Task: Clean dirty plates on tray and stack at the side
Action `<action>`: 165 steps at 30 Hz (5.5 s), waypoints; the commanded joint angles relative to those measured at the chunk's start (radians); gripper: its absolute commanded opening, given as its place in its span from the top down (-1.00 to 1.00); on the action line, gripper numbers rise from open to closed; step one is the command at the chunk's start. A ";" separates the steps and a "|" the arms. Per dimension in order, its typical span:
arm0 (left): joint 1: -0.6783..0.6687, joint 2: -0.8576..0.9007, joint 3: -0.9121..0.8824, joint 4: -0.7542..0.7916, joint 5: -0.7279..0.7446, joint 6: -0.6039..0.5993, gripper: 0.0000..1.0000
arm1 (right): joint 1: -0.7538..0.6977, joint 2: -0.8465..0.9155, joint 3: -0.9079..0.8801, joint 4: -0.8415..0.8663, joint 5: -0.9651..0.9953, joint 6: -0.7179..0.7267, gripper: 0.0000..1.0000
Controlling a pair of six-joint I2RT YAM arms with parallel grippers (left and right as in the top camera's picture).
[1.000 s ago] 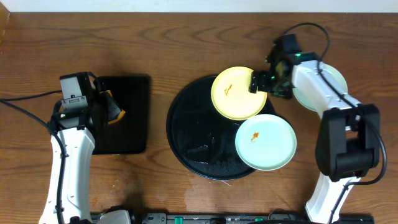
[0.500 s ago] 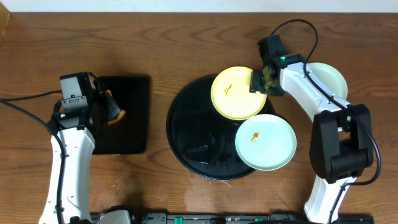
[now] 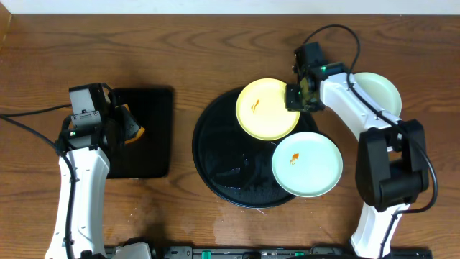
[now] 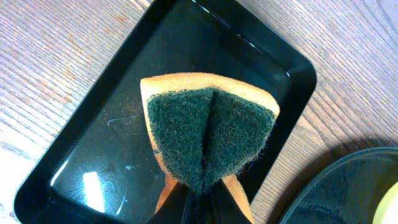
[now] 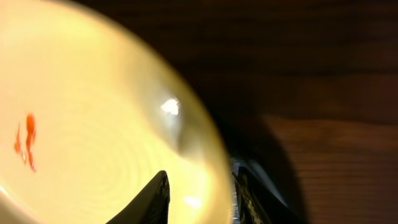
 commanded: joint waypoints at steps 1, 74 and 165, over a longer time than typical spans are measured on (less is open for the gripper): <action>0.004 0.006 -0.005 0.000 0.007 0.010 0.85 | 0.018 0.024 -0.003 -0.015 -0.045 -0.051 0.32; -0.555 0.238 -0.005 0.278 0.275 -0.203 0.85 | 0.149 0.062 0.002 -0.096 -0.035 -0.043 0.98; -0.043 0.009 -0.027 0.038 0.027 -0.045 0.85 | 0.182 0.062 -0.002 -0.060 -0.036 -0.024 0.28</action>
